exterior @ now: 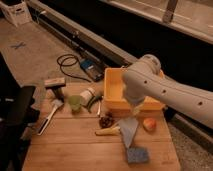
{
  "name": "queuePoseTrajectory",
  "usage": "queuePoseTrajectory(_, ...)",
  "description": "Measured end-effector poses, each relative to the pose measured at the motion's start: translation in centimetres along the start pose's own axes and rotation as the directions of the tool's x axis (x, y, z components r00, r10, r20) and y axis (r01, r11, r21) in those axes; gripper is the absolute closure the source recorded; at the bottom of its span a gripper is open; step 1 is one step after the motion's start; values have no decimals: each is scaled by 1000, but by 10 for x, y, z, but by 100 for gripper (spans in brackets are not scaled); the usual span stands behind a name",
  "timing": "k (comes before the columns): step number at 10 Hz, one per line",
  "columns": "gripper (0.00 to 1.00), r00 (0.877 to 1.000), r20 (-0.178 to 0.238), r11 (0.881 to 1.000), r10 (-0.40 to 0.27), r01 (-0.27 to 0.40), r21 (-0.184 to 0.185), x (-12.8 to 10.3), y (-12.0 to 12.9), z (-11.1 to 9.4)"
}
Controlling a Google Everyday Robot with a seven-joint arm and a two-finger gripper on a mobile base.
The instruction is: Place grapes in table surface
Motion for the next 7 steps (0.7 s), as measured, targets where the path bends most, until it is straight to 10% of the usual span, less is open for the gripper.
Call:
queuePoseTrajectory(3, 35, 1000, 5, 1000, 3, -3, 6, 1, 0, 0)
queuePoseTrajectory(7, 35, 992, 115, 999, -50, 48, 14, -40, -10, 31)
